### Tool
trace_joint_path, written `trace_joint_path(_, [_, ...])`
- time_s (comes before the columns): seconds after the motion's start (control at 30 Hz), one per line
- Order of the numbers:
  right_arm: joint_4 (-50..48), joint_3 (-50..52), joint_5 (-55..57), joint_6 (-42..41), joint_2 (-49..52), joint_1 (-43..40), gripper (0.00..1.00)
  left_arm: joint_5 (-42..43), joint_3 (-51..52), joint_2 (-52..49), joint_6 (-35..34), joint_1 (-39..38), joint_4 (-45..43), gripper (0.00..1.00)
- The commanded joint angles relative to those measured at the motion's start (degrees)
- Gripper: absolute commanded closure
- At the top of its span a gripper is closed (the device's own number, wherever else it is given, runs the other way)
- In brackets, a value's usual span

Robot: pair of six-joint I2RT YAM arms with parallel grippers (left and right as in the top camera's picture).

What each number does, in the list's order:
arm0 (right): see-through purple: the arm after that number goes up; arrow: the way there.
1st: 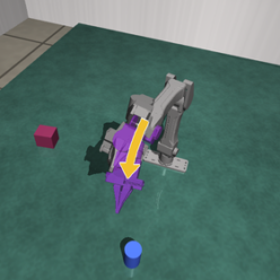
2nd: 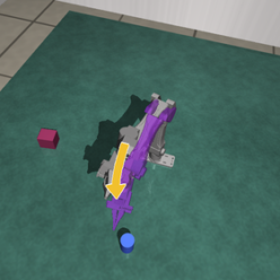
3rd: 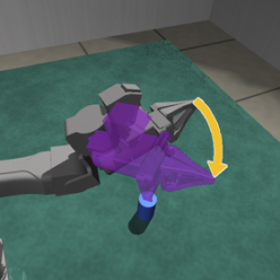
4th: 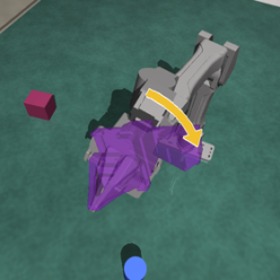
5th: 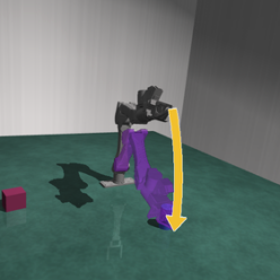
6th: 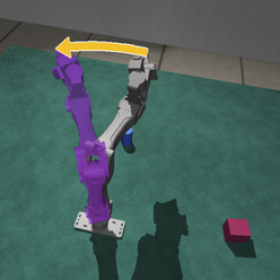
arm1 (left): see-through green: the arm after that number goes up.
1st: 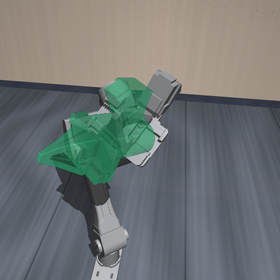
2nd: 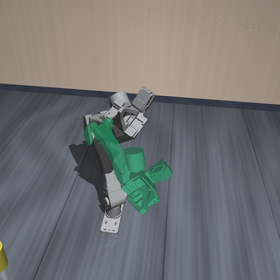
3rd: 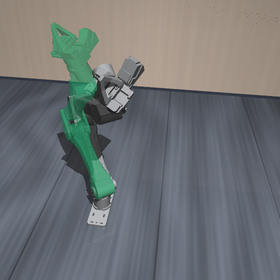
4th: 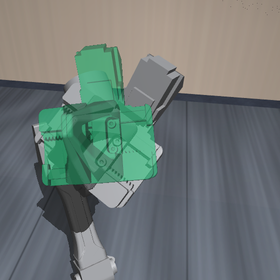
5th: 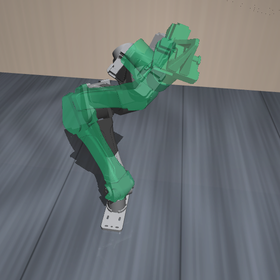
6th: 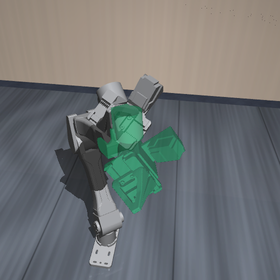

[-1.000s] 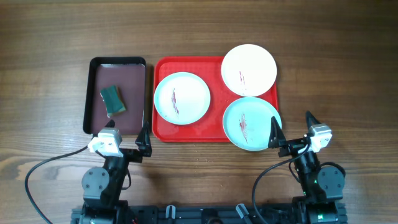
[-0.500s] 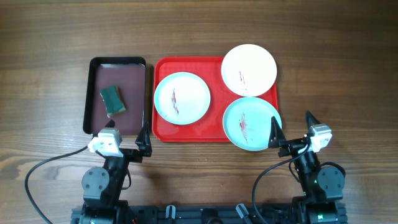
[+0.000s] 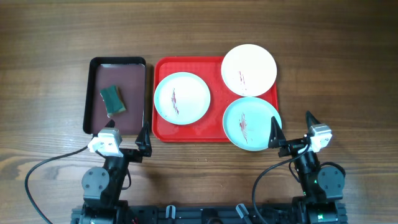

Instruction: Clean dirty plates on tray and stack at the side

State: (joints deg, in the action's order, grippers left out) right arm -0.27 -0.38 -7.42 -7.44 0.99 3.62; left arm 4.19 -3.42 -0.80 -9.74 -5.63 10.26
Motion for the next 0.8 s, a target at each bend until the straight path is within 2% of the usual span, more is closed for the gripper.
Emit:
trace_joint_path(0.0, [-0.22, 0.09, -0.28, -0.26, -0.2, 0.24, 0.0, -0.37, 0.48, 0.26, -0.57, -0.22, -0.26, 0.0])
trace_joint_path(0.27, [-2.71, -1.2, -7.69, -0.04, -0.2, 0.24, 0.0, 1.4, -0.42, 0.26, -1.25, -0.22, -0.68, 0.0])
trace_joint_path(0.53, [-2.62, -6.56, -10.88, -0.02, 2.43, 0.24, 0.0, 1.38, -8.79, -0.83, -1.2, -0.22, 1.7, 0.0])
trace_joint_path(0.77, [-2.62, -15.17, -16.26, 2.43, 12.52, 0.24, 0.0, 1.81, -20.57, -11.08, -1.16, -0.22, 5.51, 0.0])
